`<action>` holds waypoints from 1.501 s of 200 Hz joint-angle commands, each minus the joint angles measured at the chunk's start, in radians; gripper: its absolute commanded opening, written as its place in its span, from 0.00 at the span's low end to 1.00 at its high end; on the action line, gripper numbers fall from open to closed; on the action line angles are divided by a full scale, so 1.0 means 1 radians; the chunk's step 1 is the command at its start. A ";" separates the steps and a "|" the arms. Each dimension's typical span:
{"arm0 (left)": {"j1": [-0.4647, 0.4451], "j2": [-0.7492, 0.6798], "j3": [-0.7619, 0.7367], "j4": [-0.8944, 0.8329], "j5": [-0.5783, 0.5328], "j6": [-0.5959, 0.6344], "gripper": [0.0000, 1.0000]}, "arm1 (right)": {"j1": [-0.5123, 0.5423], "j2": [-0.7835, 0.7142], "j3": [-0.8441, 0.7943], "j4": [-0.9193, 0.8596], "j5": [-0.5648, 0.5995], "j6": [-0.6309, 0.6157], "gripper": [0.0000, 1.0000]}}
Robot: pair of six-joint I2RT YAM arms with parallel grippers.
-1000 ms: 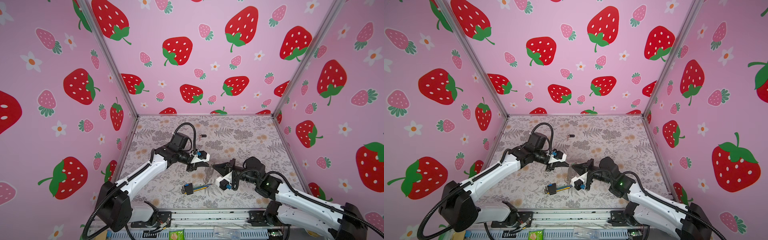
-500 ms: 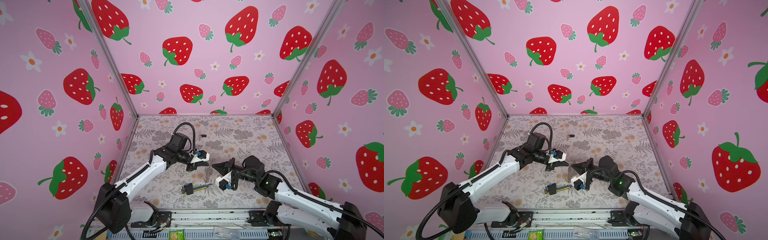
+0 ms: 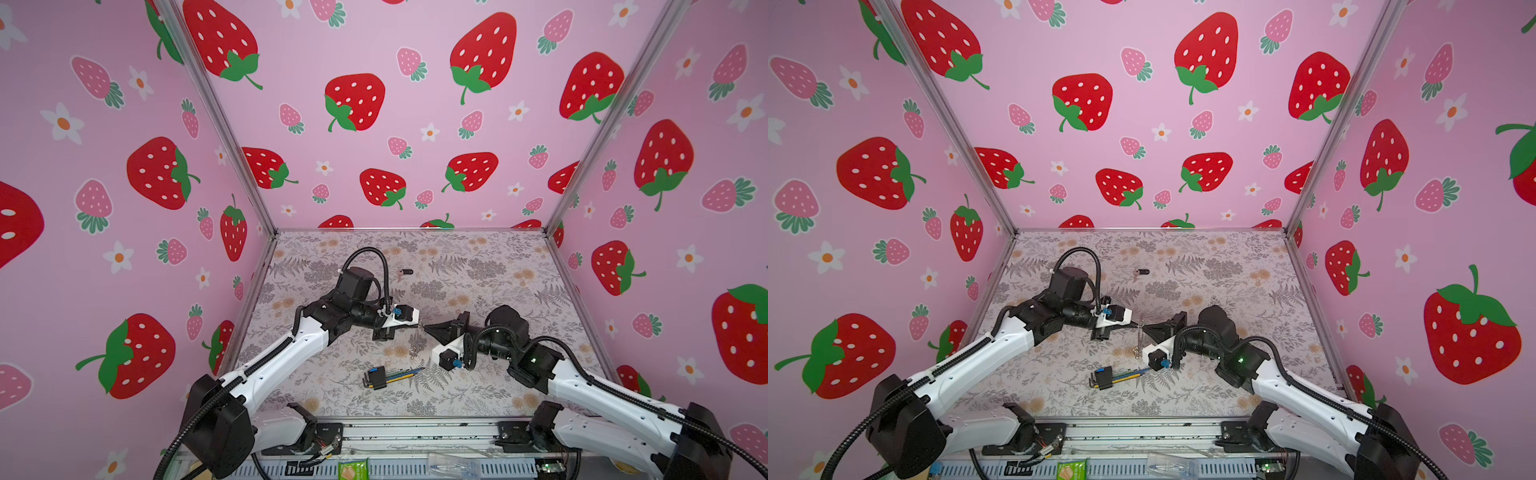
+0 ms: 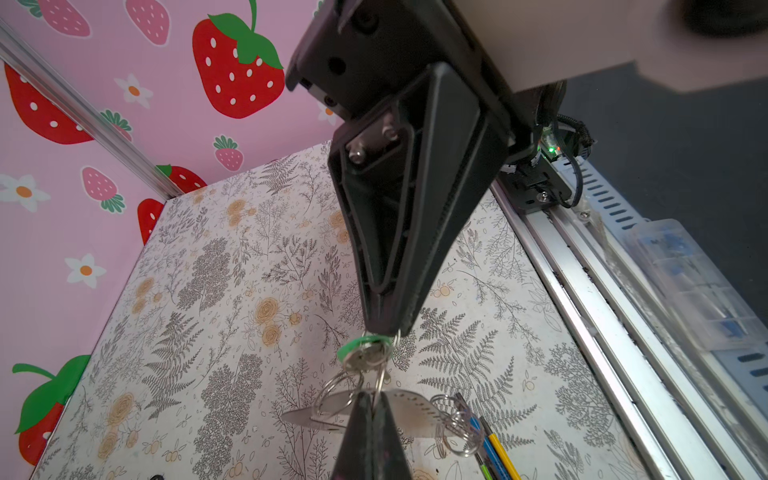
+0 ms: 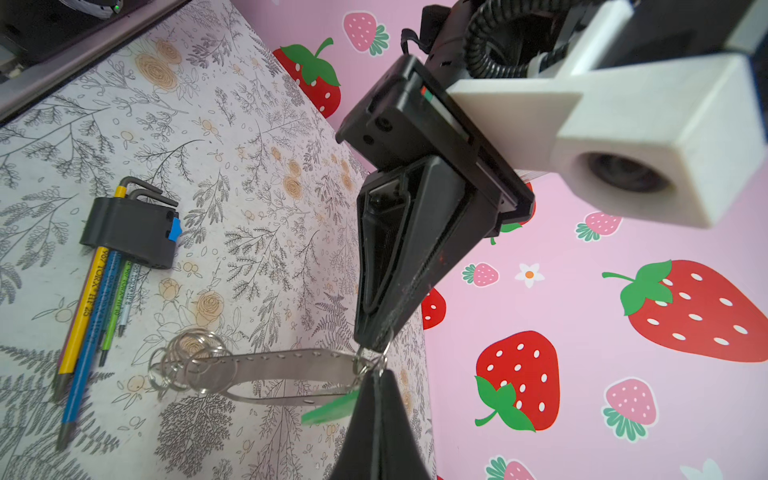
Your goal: Put the keys on the keyring
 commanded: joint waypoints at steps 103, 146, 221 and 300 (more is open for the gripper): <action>0.069 0.078 0.078 0.032 0.242 -0.093 0.00 | 0.002 -0.045 -0.010 -0.157 -0.079 -0.075 0.00; 0.081 0.102 0.085 0.001 0.282 -0.084 0.00 | 0.002 -0.042 0.001 -0.189 -0.076 -0.147 0.00; 0.069 0.088 0.097 -0.015 0.259 -0.054 0.00 | 0.001 -0.002 0.018 -0.268 -0.070 -0.219 0.00; 0.032 0.086 0.120 -0.026 0.223 -0.036 0.00 | 0.002 0.042 0.026 -0.268 -0.004 -0.216 0.00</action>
